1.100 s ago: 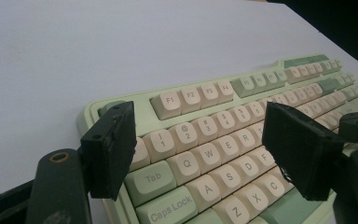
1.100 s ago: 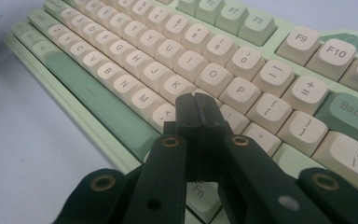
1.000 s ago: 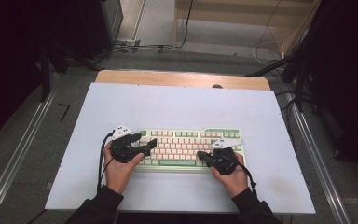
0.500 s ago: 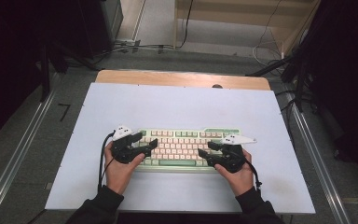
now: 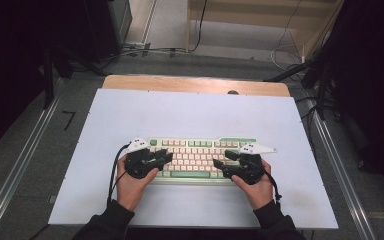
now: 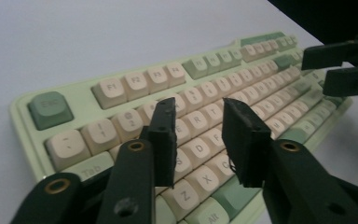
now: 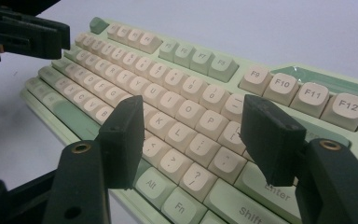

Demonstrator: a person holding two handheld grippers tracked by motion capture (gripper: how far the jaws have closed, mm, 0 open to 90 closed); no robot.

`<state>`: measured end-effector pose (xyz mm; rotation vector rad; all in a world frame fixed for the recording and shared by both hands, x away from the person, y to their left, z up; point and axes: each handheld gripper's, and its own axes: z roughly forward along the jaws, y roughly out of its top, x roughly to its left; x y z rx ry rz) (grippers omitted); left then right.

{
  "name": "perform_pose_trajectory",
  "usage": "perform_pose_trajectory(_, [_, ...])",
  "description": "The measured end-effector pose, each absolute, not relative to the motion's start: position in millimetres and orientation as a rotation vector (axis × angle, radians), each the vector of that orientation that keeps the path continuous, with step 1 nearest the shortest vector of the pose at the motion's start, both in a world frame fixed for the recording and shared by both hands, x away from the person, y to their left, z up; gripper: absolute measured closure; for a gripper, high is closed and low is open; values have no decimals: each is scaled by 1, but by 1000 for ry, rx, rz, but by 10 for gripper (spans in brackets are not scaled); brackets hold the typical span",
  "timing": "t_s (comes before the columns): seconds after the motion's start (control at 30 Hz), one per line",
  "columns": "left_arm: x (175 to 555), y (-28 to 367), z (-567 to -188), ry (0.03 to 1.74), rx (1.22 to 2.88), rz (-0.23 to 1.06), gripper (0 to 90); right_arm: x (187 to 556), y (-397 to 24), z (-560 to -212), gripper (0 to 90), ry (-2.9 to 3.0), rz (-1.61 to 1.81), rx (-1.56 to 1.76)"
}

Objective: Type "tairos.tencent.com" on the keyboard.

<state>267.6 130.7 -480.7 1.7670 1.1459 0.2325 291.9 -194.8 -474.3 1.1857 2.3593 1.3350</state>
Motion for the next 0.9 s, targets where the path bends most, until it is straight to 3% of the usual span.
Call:
perform_pose_trajectory(0.27, [265, 122, -483, 1095, 1826, 188, 900, 292, -195, -474, 391, 2367, 1331, 1185])
perform_pose_trajectory(0.9, [268, 109, -493, 1082, 1898, 177, 900, 292, -193, -476, 402, 2377, 1317, 1185])
